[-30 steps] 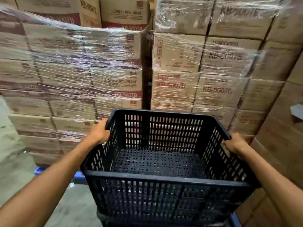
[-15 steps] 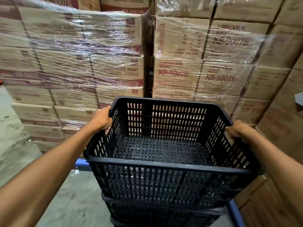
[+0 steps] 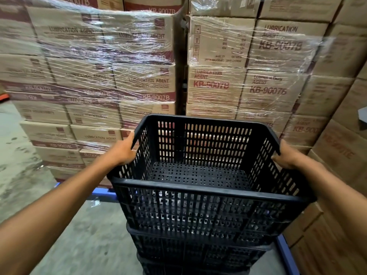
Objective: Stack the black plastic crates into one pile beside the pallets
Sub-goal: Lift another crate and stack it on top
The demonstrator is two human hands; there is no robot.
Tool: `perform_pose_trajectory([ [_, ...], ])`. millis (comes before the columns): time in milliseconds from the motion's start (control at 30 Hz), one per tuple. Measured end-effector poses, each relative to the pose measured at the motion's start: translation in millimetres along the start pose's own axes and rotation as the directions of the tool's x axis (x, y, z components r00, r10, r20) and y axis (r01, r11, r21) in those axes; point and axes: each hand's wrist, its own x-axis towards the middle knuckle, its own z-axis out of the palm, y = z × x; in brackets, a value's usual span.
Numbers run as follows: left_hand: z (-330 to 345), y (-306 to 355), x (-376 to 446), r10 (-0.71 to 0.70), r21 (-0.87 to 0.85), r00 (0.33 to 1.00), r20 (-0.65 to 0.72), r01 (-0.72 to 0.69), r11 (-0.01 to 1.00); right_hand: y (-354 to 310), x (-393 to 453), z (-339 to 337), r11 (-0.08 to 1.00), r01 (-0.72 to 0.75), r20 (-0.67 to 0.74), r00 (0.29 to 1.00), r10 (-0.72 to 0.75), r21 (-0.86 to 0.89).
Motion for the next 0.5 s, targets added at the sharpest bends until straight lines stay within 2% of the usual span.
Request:
perform_pose_trajectory([
  [100, -0.1, -10.6, -18.0, 0.044, 0.002, 0.998, 0.042, -0.044, 0.999, -0.5, -33.7, -4.2, 0.995, 0.078, 0.016, 0.997, -0.077, -0.06],
  [167, 2.3, -13.6, -28.6, 0.071, -0.009, 0.997, 0.011, -0.071, 0.997, -7.4, -67.7, -4.0, 0.988, 0.11, -0.009, 0.994, -0.112, -0.111],
  [300, 6.8, -14.1, -38.7, -0.002, -0.038, 0.998, -0.069, -0.001, 0.999, -5.1, -80.7, -1.2, 0.982, 0.159, -0.067, 0.984, -0.166, -0.101],
  [367, 6.2, -12.5, -40.5, -0.012, -0.028, 0.995, -0.102, 0.009, 1.0, -4.0, -87.3, -2.9, 0.985, 0.158, -0.036, 0.986, -0.161, -0.073],
  [500, 6.7, -12.8, -42.9, -0.022, -0.037, 0.997, -0.075, 0.019, 0.999, 8.8, -110.1, -2.0, 0.98, 0.189, 0.025, 0.982, -0.188, -0.068],
])
